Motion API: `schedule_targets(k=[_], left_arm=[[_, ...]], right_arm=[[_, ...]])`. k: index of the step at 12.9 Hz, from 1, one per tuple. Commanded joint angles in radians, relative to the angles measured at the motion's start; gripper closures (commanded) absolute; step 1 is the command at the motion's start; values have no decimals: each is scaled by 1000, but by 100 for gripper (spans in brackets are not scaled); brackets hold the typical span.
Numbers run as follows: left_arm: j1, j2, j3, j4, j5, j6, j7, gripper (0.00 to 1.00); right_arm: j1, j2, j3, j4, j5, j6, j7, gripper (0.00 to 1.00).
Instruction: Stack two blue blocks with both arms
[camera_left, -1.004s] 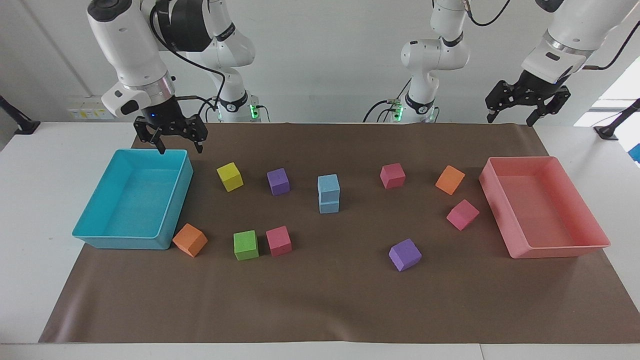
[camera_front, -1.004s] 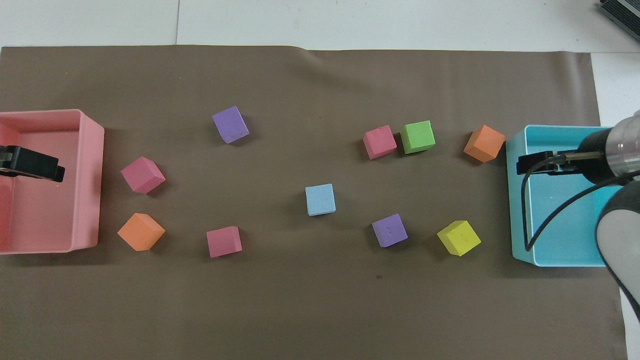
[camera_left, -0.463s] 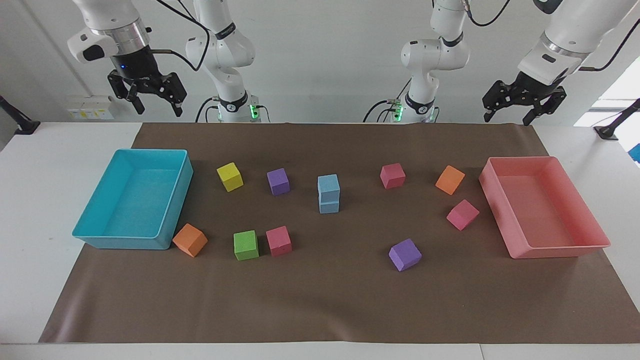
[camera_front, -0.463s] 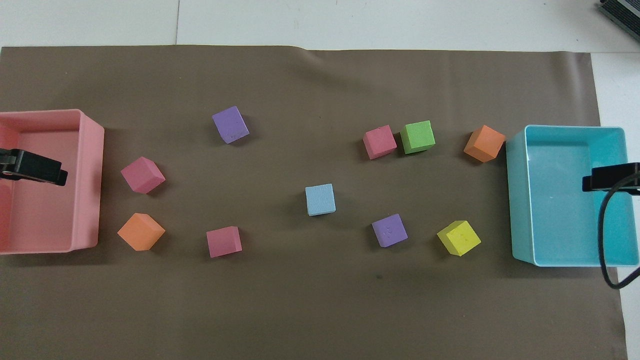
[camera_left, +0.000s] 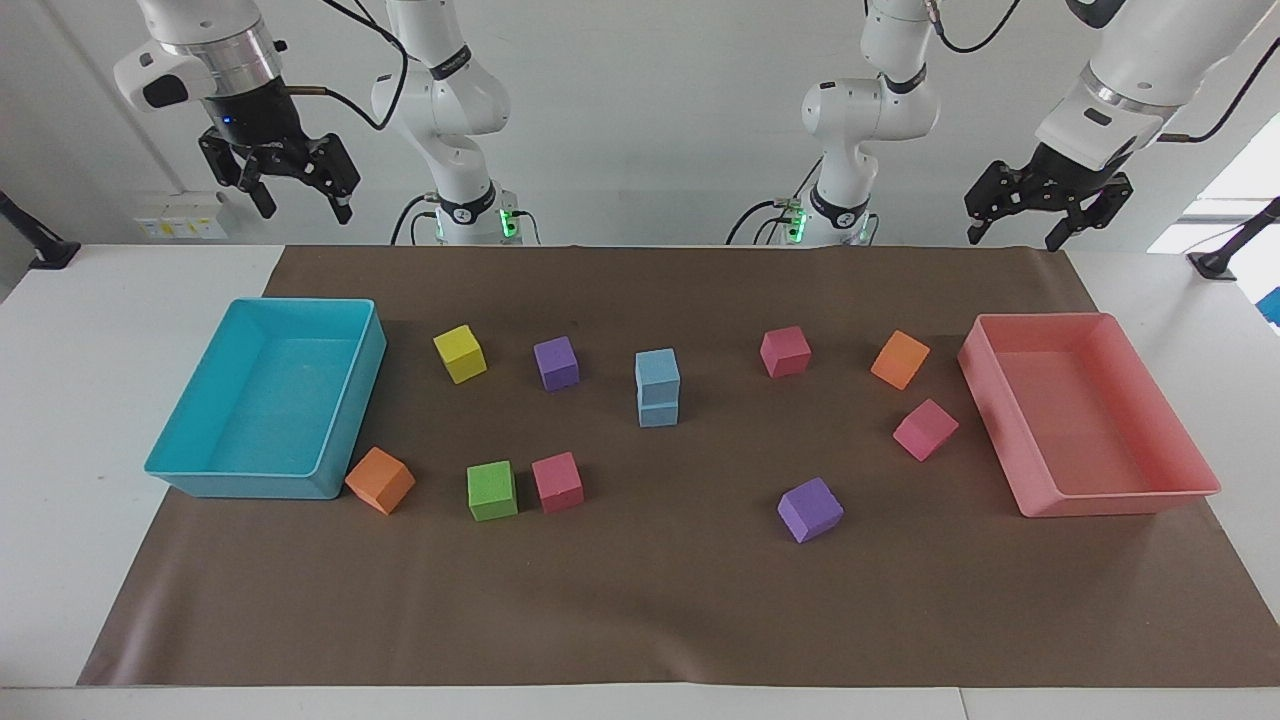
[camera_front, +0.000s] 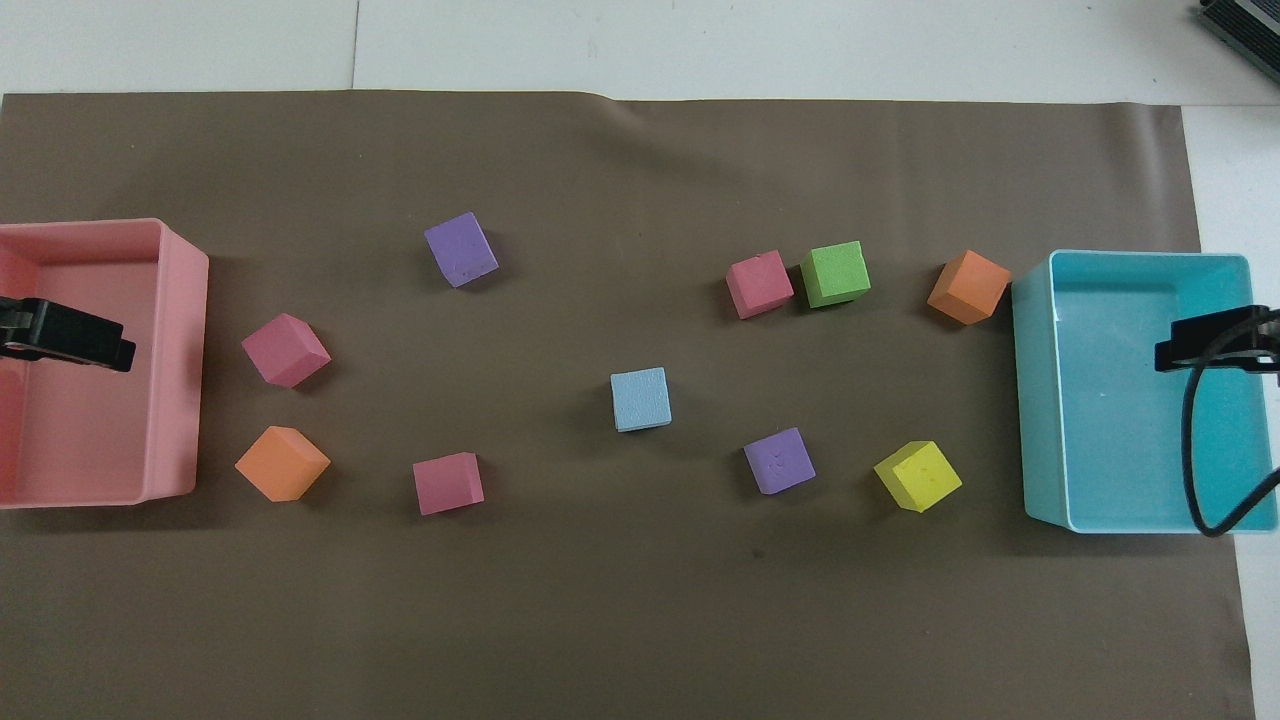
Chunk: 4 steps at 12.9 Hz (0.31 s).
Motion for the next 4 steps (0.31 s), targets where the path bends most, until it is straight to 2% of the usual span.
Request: schedule_targets(k=[1,4], left_arm=[[-2,-22,1,-24,-3,5,5,0],[-2,-22,1,-24,-3,4,5,0]], right_arm=[[-8,-8,11,1,-11,-20,18,0],[6,-24,13,-33,-12,15,20,0]])
